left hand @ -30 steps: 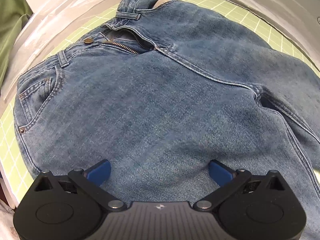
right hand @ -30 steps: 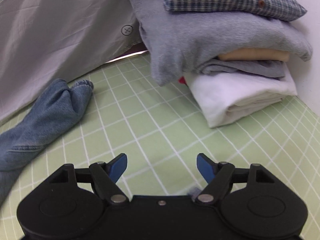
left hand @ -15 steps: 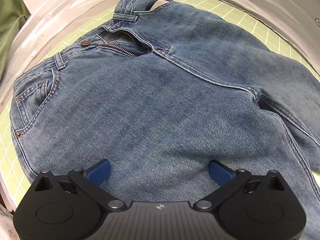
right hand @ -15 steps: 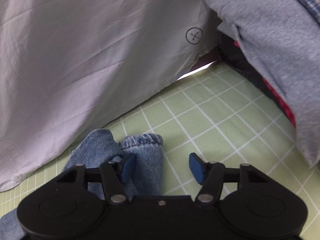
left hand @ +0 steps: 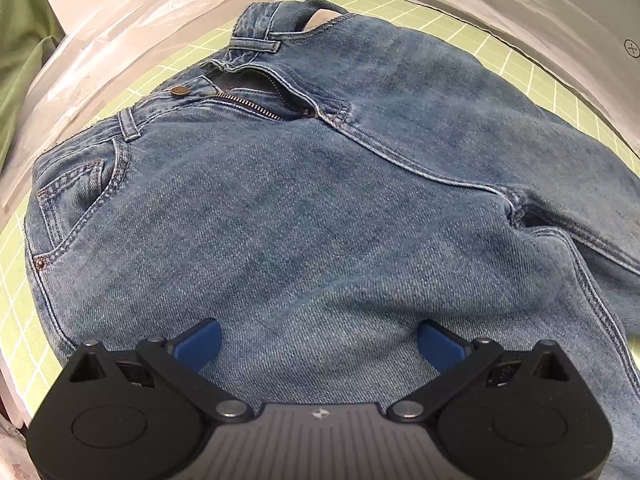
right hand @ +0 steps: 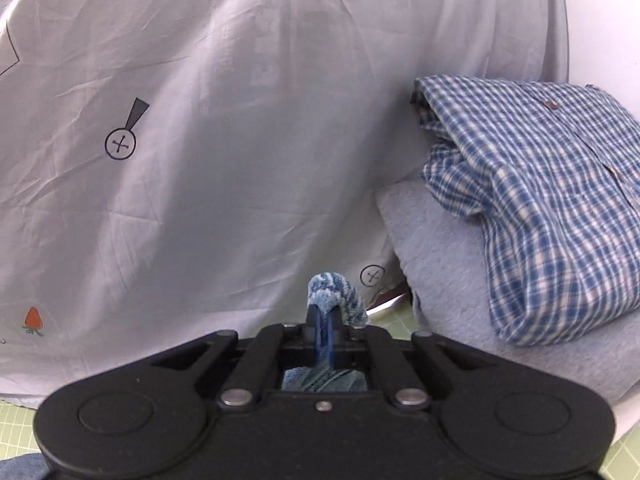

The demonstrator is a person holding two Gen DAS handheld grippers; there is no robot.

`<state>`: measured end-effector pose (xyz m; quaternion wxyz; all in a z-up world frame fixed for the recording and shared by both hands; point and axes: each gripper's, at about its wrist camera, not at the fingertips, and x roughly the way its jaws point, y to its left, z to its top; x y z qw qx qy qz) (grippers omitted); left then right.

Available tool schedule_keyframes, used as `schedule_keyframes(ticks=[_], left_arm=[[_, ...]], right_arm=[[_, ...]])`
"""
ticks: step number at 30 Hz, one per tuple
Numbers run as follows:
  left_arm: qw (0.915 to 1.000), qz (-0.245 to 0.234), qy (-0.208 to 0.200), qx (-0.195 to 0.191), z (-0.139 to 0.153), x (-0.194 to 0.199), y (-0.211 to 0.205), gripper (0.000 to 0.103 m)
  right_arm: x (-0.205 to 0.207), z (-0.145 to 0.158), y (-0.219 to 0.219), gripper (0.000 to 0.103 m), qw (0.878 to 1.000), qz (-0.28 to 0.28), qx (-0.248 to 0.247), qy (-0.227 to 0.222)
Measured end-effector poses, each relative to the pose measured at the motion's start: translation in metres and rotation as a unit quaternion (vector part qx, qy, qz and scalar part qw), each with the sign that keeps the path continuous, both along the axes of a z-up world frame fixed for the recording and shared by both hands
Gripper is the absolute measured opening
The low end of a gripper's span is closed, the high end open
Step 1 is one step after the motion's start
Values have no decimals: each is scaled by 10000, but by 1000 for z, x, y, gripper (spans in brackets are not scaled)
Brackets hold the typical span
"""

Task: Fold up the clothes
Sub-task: 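Grasp the leg hem with the right gripper and lift it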

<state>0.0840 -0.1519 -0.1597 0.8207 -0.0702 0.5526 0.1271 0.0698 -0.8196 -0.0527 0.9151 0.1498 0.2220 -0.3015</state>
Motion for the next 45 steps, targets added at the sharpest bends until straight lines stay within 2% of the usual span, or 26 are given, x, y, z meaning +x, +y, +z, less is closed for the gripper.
schedule_keyframes(ticks=[2,3,4,5,7,10,14,17,20,22,23,24,25,26,28,30,32,35,37,39,41,43,45], left_arm=[[10000,-9,-7,-1,-5,10,8,103],[10000,-13,-9,0,-5,10,9,103],[10000,-19,-14,5,-5,10,10,103],[10000,-17,-22,14,5,-6,5,103],[10000,4,-48,27,7,-11,3,103],[10000,29,-56,27,4,-6,5,103],[10000,41,-10,6,2,-3,6,103],[10000,44,9,-1,1,-1,6,103],[10000,58,8,-3,1,-2,6,103],[10000,71,1,0,0,-2,5,103],[10000,79,-5,3,-1,-2,5,103],[10000,83,-11,5,-1,-2,5,103],[10000,88,-17,8,-1,-3,4,103],[10000,92,-22,10,-1,-4,4,103],[10000,94,-20,12,-1,-4,4,103],[10000,93,-9,6,-1,-5,4,103],[10000,91,-4,4,-1,-5,4,103],[10000,87,3,0,-1,-6,4,103],[10000,85,7,-2,0,-6,4,103],[10000,85,-2,2,0,-7,5,103],[10000,89,-11,4,0,-7,5,103],[9999,100,-11,4,-1,-5,5,103],[9999,107,-6,2,-1,-3,5,103]], right_arm=[[7,-9,-1,17,9990,-114,-29,429],[8,-16,-2,40,9979,-214,-12,617],[1,-24,-4,54,9976,-365,163,564],[-6,-32,-6,54,9968,-521,353,489],[-22,-48,-10,51,9933,-832,730,339],[-47,-73,-4,52,9850,-1329,1024,409],[-69,-101,4,52,9792,-1430,1345,517],[-76,-117,0,53,9750,-1415,1666,389],[-72,-124,-3,53,9713,-1422,1889,256],[-60,-125,-3,53,9726,-1381,1830,377],[-52,-124,-2,51,9740,-1357,1756,461],[-43,-123,-2,40,9752,-1332,1682,545],[-34,-122,-2,17,9774,-1261,1564,658],[-25,-119,0,9,9799,-1194,1382,797],[-4,-112,3,5,9851,-965,1032,980],[19,-105,11,5,9900,-634,669,1071],[49,-103,31,5,9903,-96,-8,1387],[84,-117,70,5,9721,933,-890,1957],[95,-130,92,9,9586,1430,-1077,2215],[94,-135,103,12,9571,1603,-895,2241],[83,-130,105,14,9649,1625,-471,2010],[68,-121,100,29,9740,1508,-51,1688],[48,-109,92,38,9854,1154,103,1251]])
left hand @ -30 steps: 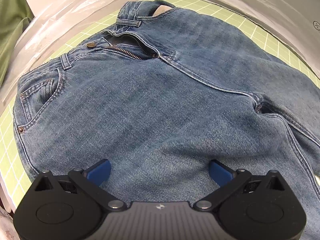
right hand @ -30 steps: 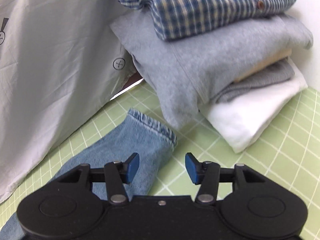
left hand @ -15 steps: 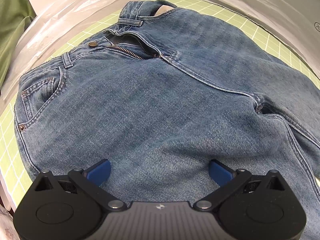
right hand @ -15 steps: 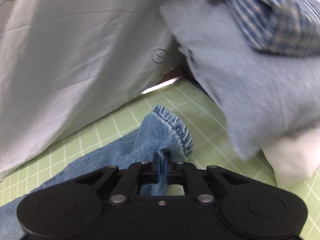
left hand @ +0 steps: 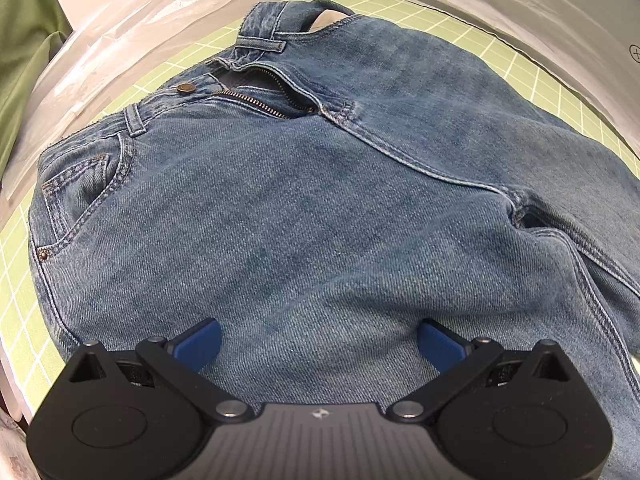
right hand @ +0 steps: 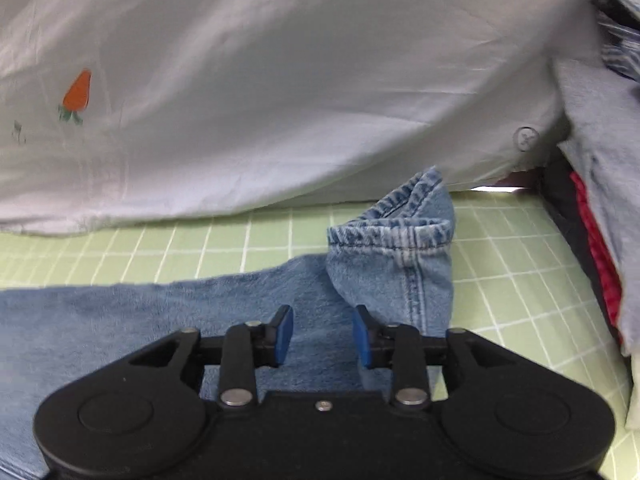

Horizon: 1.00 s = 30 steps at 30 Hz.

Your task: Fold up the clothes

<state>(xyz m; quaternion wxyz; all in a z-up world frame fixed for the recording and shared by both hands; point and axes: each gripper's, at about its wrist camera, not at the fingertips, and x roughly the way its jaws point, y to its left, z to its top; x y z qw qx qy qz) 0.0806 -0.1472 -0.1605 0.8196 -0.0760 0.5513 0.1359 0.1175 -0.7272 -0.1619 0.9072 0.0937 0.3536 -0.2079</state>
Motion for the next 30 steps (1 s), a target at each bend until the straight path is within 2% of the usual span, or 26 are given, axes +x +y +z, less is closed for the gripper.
schedule_keyframes(ticks=[2,4,7,9,13,14,15,16,18,19,21,23,27,30], left_arm=[[10000,0,4,-1,1,0,0,103],[10000,2,2,-2,1,0,0,103],[10000,5,-3,-3,1,0,0,103],[10000,8,-6,-3,1,-1,0,103],[10000,19,-7,-3,2,-1,1,103],[10000,23,-7,-2,2,-1,1,103],[10000,26,-6,-2,2,-1,1,103],[10000,29,-5,-4,2,-1,1,103],[10000,35,-1,-6,3,-1,1,103],[10000,35,3,-8,3,-1,1,103],[10000,34,11,-11,3,-1,1,103],[10000,35,4,-9,3,-1,1,103],[10000,42,-17,-4,3,-1,0,103],[10000,47,-12,-5,2,-1,-1,103]], right_arm=[[-19,9,-11,43,9983,-424,119,-371],[-28,9,-33,54,9936,-989,258,-479],[-38,-3,-68,54,9832,-1627,708,-425],[-39,-15,-82,53,9778,-1737,1072,-473],[-32,-28,-90,52,9738,-1555,1545,-607],[-30,-30,-90,50,9723,-1526,1654,-627],[-28,-32,-90,44,9707,-1497,1763,-646],[-27,-34,-92,31,9685,-1497,1886,-639],[-27,-34,-92,15,9666,-1448,1996,-693],[-31,-29,-91,12,9686,-1465,1885,-700],[-38,-19,-87,6,9724,-1506,1632,-712],[-58,-2,-82,5,9733,-1681,1323,-830],[-103,16,-80,5,9622,-2311,1090,-945],[-129,-4,-80,5,9529,-2705,1305,-421]])
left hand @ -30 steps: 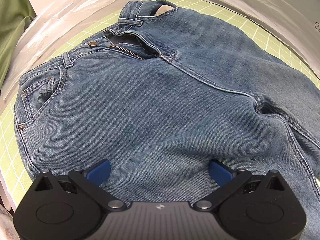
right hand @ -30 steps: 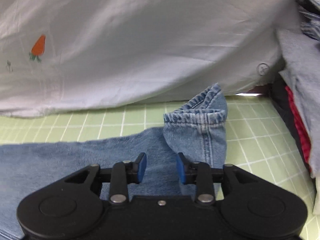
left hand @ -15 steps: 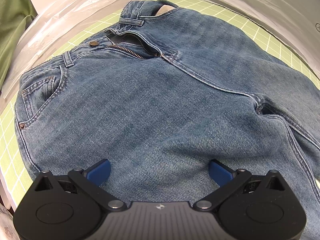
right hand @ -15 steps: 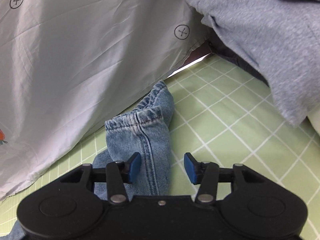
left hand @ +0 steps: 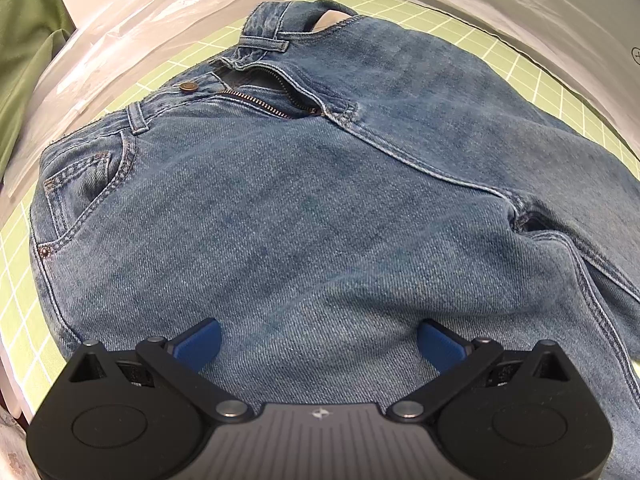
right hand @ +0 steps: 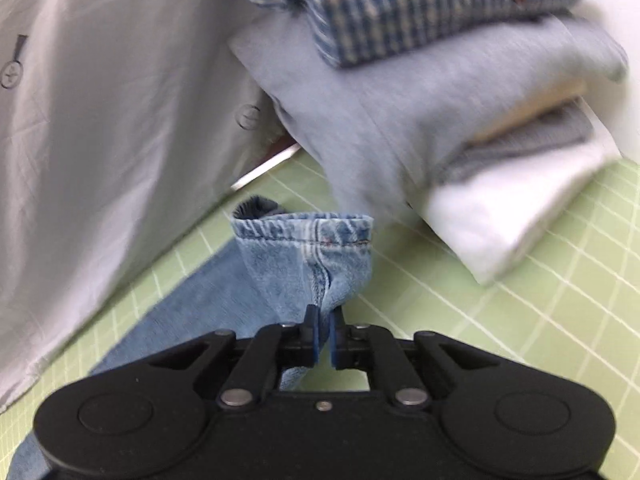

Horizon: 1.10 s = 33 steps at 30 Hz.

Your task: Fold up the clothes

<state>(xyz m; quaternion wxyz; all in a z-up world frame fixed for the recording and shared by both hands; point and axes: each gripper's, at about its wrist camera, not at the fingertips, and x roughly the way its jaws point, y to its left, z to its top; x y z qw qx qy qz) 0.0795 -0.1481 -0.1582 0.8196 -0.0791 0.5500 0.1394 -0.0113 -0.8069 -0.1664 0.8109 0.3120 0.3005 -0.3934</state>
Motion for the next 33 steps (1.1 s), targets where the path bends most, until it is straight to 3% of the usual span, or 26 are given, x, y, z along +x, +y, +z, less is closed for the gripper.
schedule_keyframes(ticks=[2,5,10,12,16,20,25,28,30,33], left_arm=[[10000,-5,9,-2,0,1,0,103],[10000,-8,19,-4,0,2,-1,103],[10000,7,18,-6,0,2,-2,103],[10000,19,16,-5,-1,2,-3,103],[10000,58,24,-6,-1,1,-4,103],[10000,93,-13,5,-1,-1,-4,103],[9999,102,-48,20,-2,-2,-4,103],[9999,73,-82,28,-2,-4,-4,103],[9999,37,-118,35,-2,-6,-4,103],[9999,-144,-36,-41,-2,-11,-5,103]], right_arm=[[-14,-17,1,6,9991,-168,281,286],[-30,-19,5,9,9989,-274,287,244],[-25,-8,5,47,9970,-347,-369,593],[-19,-10,0,51,9949,-216,-568,804],[-22,-20,-13,48,9888,-245,-606,1340],[-38,-16,-13,54,9908,-318,-449,1236],[-60,-2,8,86,9905,-285,-618,1191],[-85,5,29,95,9946,-214,-417,927],[-101,5,46,101,9966,-125,-247,778],[-120,3,80,102,9967,199,-134,773]])
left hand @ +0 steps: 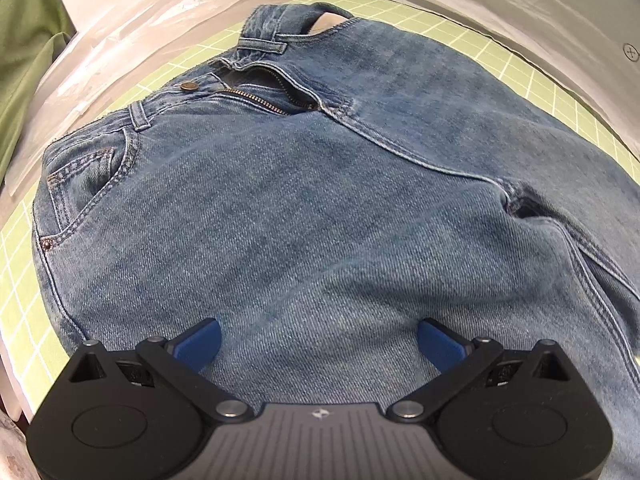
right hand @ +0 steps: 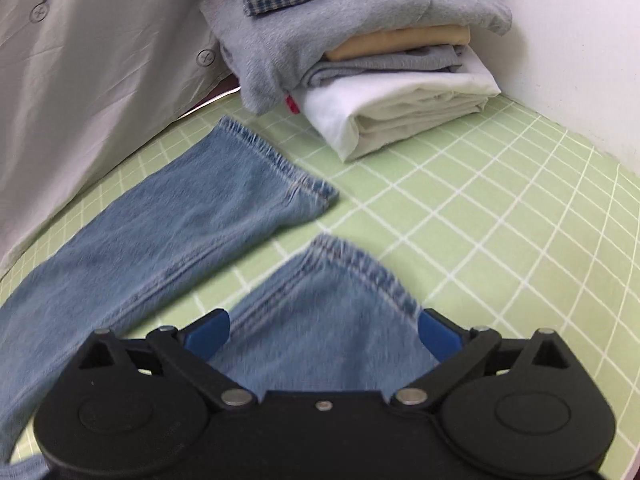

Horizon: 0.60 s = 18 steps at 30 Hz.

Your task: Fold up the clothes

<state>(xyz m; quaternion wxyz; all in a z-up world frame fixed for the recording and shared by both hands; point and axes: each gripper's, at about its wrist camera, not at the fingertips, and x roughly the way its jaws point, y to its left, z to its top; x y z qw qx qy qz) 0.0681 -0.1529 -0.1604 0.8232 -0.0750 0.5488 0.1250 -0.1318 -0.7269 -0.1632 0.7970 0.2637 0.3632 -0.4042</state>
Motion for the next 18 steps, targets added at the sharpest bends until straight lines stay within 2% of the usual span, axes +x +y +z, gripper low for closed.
schedule_keyframes(ticks=[3,5,9,11,14,18], left_arm=[[9994,-345,23,-33,2,-13,-2,103],[9988,-472,-39,-117,5,-26,-1,103],[9973,-570,-226,-402,12,-59,8,103],[9967,-631,-355,-378,18,-76,11,103],[9964,-609,-433,-389,24,-94,19,103],[9964,-611,-439,-392,27,-111,28,103]], right_arm=[[-22,2,35,103,9994,200,-245,125],[-39,0,49,103,9995,210,-194,120],[-70,-8,72,103,9996,186,-46,201],[-82,-13,80,103,9994,211,28,283],[-94,-21,87,103,9989,343,275,179],[-92,-23,92,103,9985,492,212,132]])
